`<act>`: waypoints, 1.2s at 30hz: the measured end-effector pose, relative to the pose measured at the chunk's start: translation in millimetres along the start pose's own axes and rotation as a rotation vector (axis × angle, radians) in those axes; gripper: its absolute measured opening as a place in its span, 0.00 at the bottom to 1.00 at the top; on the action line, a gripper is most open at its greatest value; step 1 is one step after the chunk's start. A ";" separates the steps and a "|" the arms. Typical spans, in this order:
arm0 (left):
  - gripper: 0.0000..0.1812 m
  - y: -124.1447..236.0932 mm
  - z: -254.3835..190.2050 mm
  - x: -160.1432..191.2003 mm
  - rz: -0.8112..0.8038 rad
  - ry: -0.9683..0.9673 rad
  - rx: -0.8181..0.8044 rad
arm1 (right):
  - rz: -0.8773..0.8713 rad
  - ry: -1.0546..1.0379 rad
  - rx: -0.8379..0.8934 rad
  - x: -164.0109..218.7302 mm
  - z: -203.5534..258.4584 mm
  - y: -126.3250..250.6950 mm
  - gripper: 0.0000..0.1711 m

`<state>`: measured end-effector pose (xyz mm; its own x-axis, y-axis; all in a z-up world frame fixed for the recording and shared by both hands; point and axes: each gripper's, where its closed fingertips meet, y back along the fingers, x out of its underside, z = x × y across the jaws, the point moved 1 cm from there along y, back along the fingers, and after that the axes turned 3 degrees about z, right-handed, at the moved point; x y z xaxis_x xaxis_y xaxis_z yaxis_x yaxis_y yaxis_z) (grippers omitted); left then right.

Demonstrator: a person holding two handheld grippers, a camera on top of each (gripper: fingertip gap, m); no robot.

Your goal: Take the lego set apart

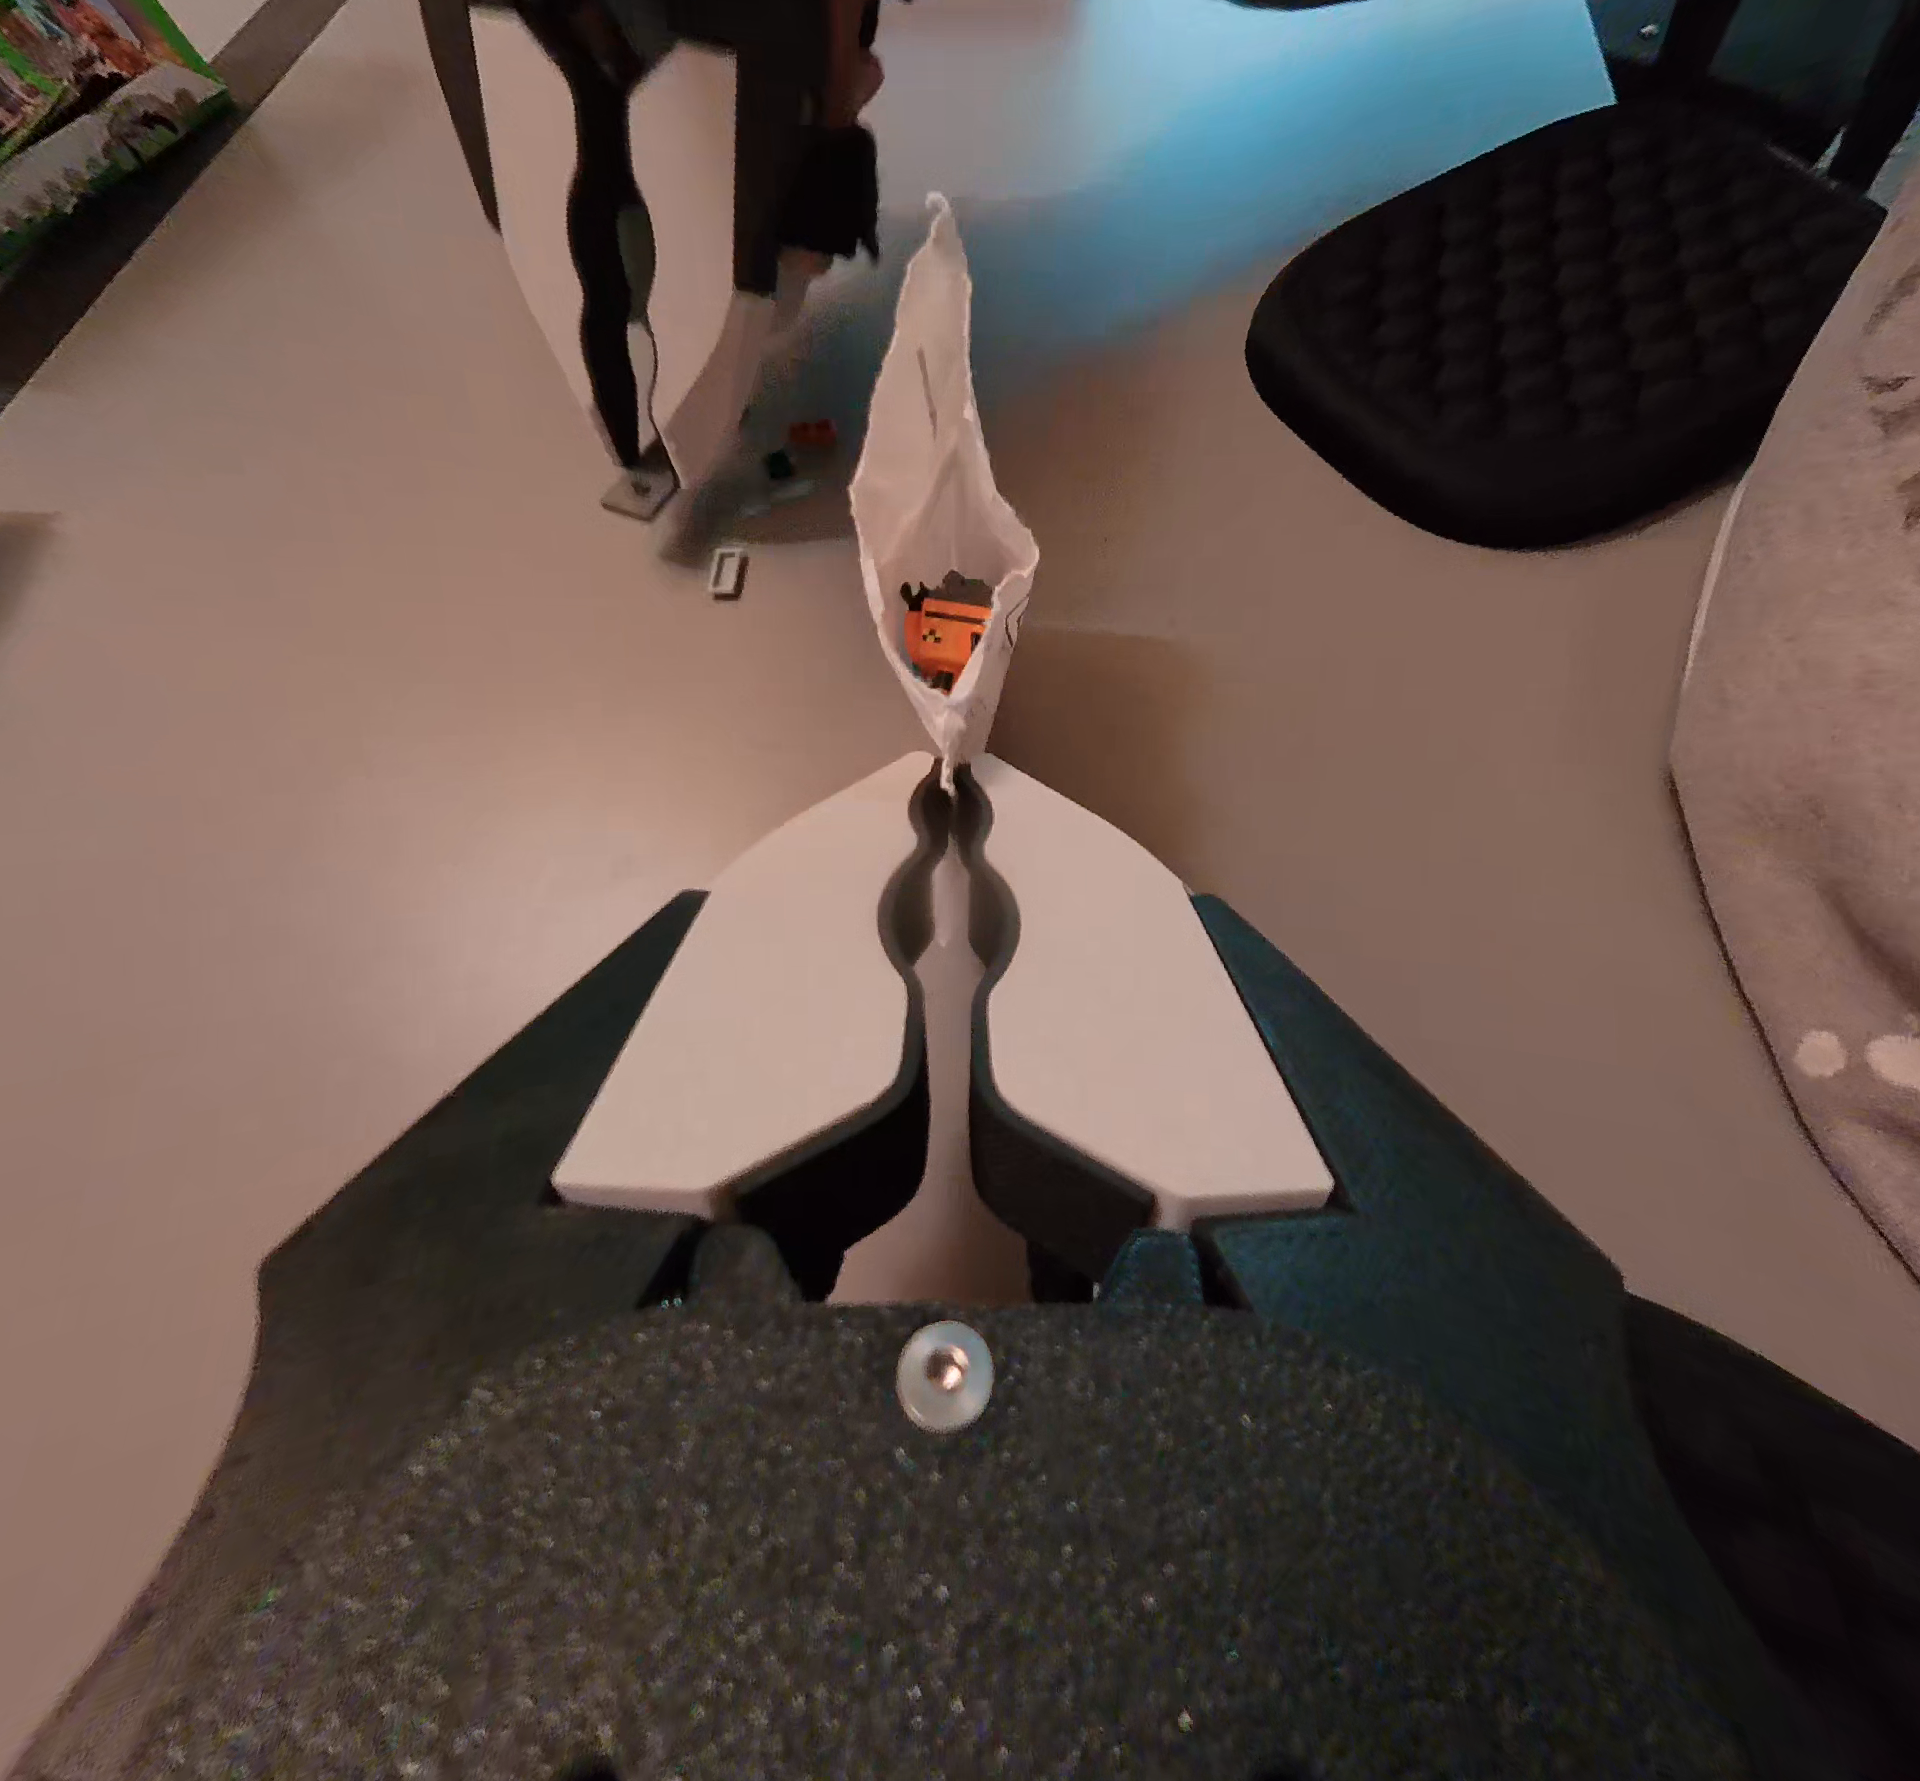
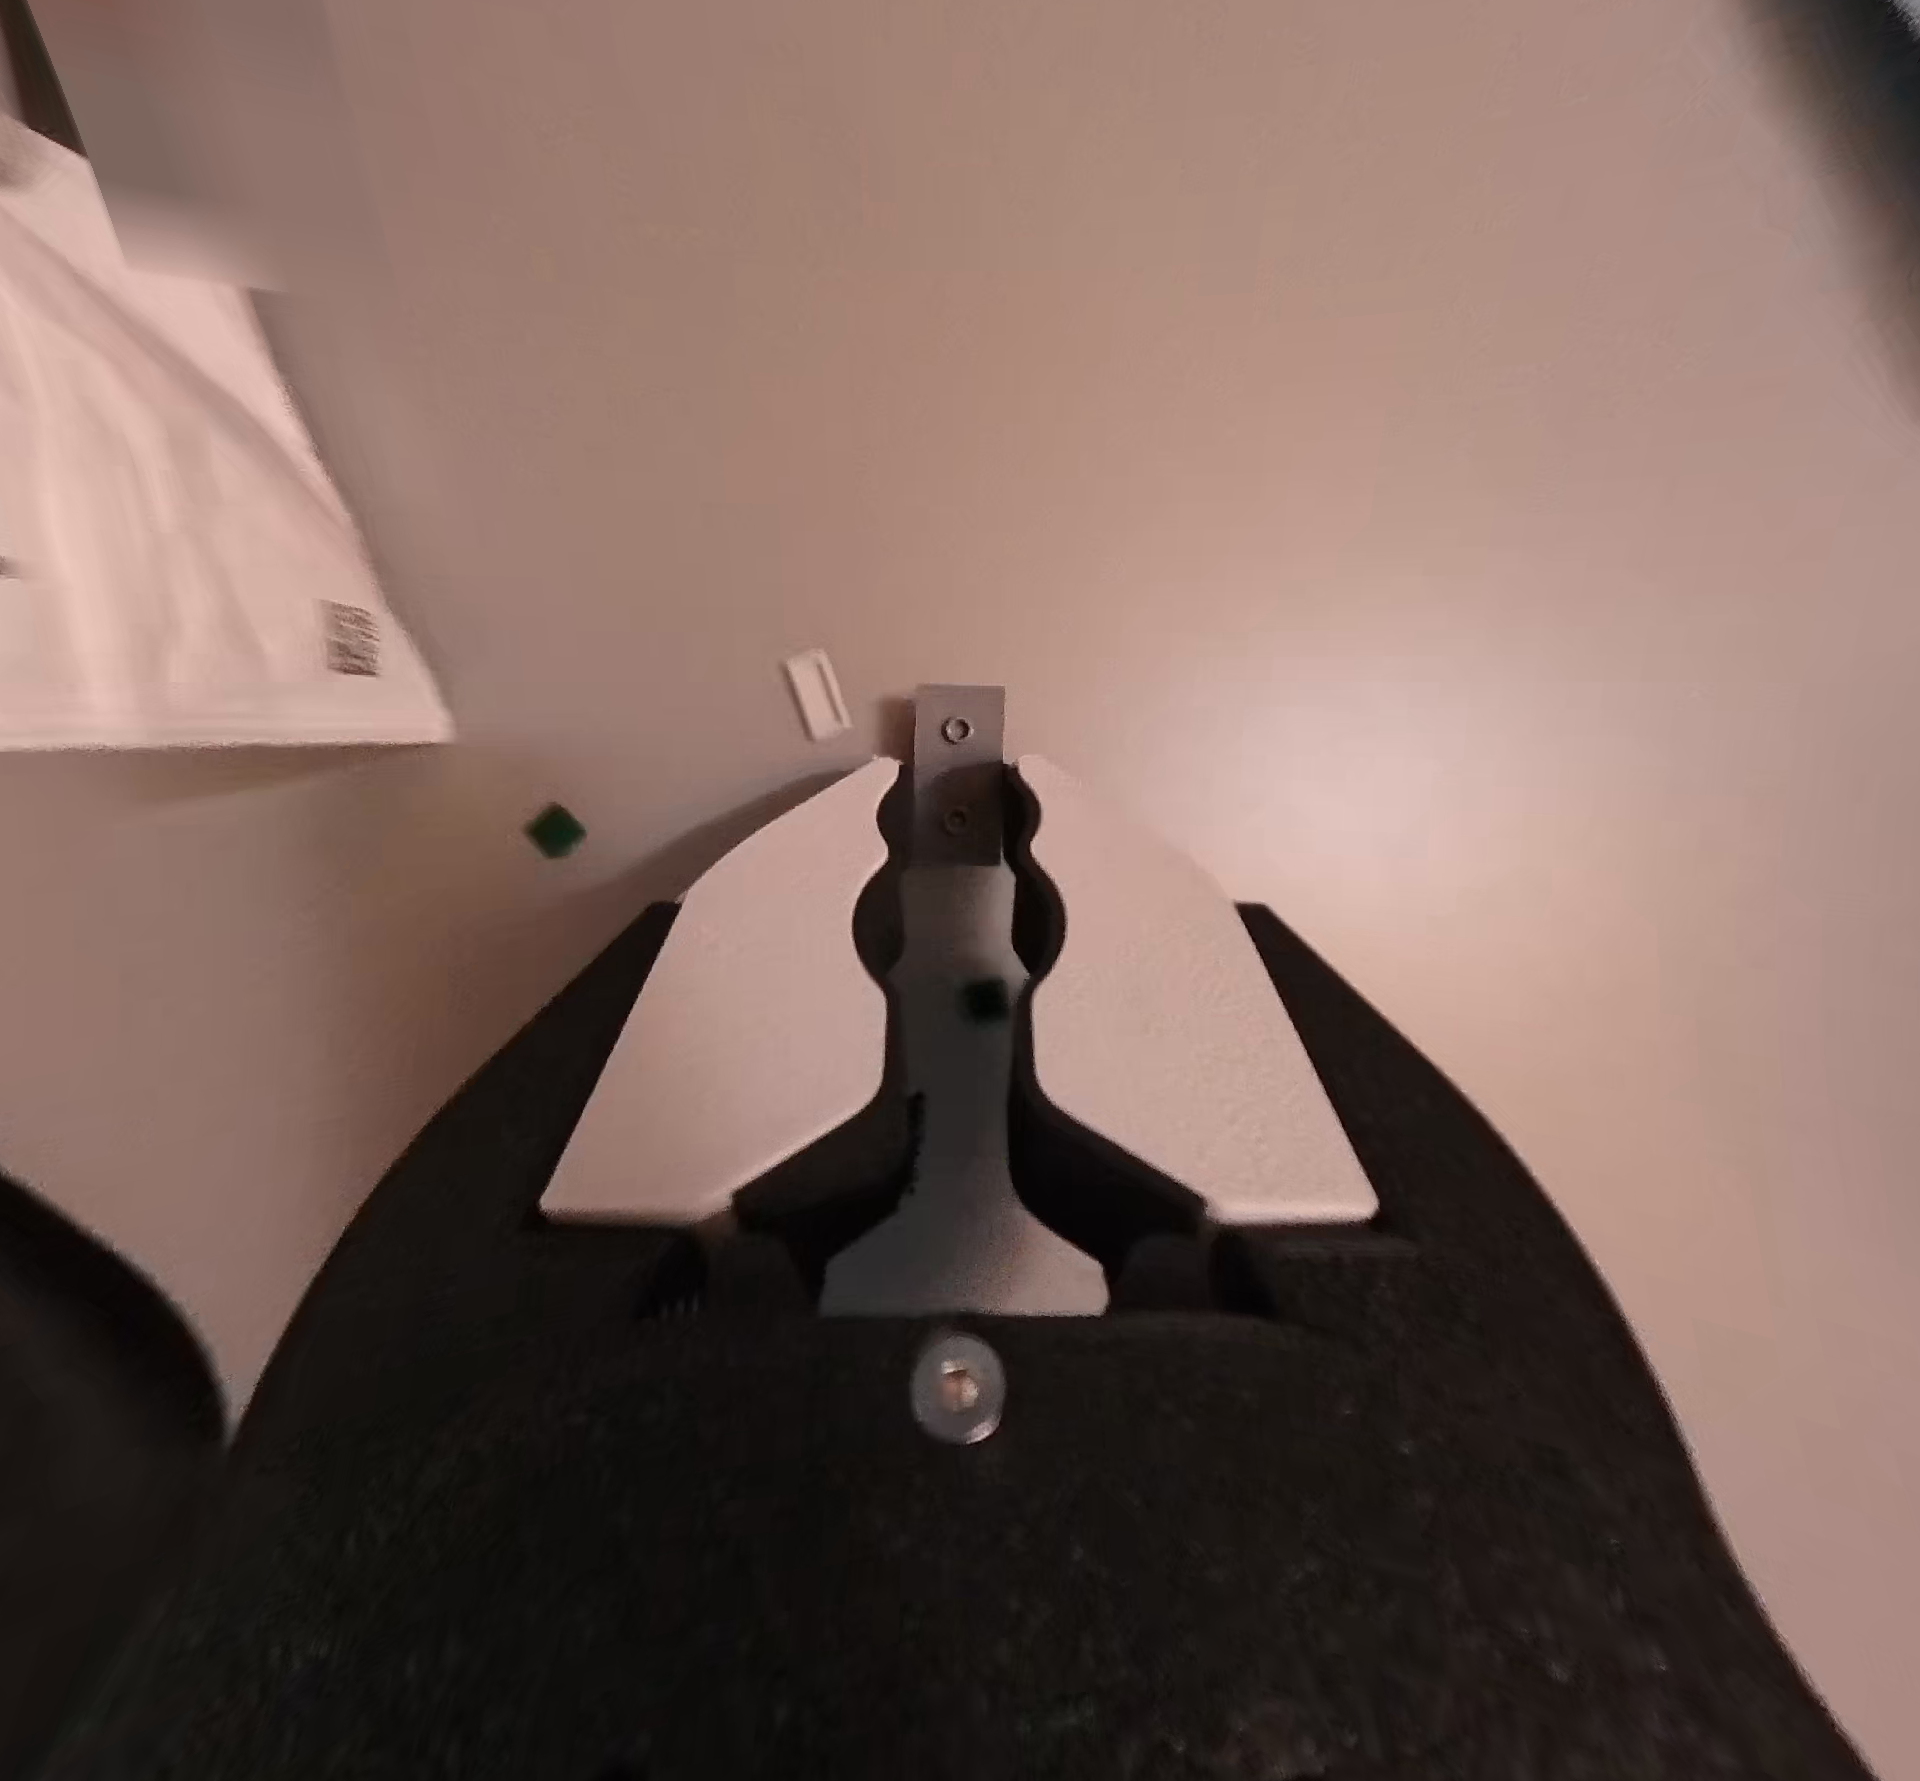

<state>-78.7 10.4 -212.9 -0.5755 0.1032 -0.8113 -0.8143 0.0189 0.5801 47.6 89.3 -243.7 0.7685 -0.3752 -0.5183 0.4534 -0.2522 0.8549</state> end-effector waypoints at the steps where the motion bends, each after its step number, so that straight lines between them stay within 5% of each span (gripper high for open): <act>1: 0.00 0.0 0.9 0.9 0.006 0.007 -0.002 | -0.055 0.001 -0.016 -11.3 5.1 9.3 0.09; 6: 0.00 -1.3 1.6 0.9 0.008 0.033 0.013 | -0.304 0.146 -0.204 -76.3 71.4 66.2 0.09; 11: 0.00 -2.1 0.0 0.7 0.012 0.036 0.015 | -0.140 0.289 -0.207 -77.9 104.3 50.0 0.09; 16: 0.00 -0.8 -3.3 1.6 0.016 0.026 0.009 | -0.084 0.324 -0.182 -72.3 105.4 36.2 0.17; 25: 0.00 2.0 -2.7 3.1 0.015 0.046 0.022 | -0.177 0.172 -0.068 -54.9 56.5 61.7 0.15; 36: 0.00 3.6 -4.4 5.1 0.012 0.062 0.035 | 0.065 0.163 -0.065 -5.4 22.2 -19.1 0.09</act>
<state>-84.9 6.6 -215.3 -0.5899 0.0424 -0.8064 -0.8046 0.0530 0.5914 24.7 76.3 -257.8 0.8580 -0.2380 -0.4553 0.4241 -0.1721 0.8891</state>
